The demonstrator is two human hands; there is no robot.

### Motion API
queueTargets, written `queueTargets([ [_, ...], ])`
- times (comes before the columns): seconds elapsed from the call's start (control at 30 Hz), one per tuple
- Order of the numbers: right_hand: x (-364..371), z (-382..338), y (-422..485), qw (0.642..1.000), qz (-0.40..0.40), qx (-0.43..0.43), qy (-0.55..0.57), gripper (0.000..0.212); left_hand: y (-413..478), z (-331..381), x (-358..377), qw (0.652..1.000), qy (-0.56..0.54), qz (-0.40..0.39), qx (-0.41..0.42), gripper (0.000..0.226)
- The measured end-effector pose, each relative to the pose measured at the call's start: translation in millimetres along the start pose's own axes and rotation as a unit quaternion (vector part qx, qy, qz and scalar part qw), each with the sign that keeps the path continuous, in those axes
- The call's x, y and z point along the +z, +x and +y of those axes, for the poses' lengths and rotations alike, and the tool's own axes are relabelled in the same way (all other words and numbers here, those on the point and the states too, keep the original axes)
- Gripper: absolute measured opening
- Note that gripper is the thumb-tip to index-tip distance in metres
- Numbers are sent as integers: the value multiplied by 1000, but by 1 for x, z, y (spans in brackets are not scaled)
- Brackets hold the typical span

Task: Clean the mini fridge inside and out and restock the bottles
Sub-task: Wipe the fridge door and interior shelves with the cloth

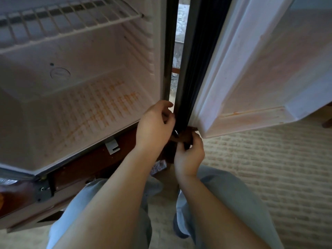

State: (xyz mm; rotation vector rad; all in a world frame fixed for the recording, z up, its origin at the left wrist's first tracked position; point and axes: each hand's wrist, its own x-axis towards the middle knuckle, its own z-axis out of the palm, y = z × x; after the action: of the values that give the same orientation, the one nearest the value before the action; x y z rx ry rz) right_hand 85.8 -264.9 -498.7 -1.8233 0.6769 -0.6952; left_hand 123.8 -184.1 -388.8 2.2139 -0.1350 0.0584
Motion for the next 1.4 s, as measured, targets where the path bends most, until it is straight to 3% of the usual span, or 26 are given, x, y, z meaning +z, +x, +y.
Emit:
queueTargets([
  [0.1,-10,4,4,1000,14,17,-7,27,6,-2,-7,999,-20,13,-31,23],
  [0.3,-4,1,-15,982,-114,-140,-56,31,1,-1,-2,1000,-5,-8,-13,20],
  [0.43,-9,0,-5,999,-45,-13,16,25,1,-3,-2,1000,21,-19,3,23],
  [0.53,-20,1,7,995,40,73,49,8,3,-5,-5,999,27,-17,-4,22],
  [0.67,-24,2,26,975,118,144,120,14,4,-5,-8,1000,21,-17,-9,22],
  [0.73,-18,5,22,983,88,118,109,18,4,-4,-6,1000,23,-20,-3,22],
  [0.83,-10,9,3,999,27,-20,22,23,3,-3,-3,999,36,-24,7,21],
  [1.0,-14,17,0,978,-16,-183,-100,22,3,-2,0,998,54,-37,19,24],
  [1.1,-20,24,8,970,-33,-195,-141,26,5,-2,0,997,61,-46,16,25],
  [1.27,-27,17,28,991,4,-89,-96,26,5,-4,-1,995,73,-64,11,25],
  [1.4,-16,14,4,976,-64,-180,-101,26,7,-8,-2,995,77,-59,4,25],
])
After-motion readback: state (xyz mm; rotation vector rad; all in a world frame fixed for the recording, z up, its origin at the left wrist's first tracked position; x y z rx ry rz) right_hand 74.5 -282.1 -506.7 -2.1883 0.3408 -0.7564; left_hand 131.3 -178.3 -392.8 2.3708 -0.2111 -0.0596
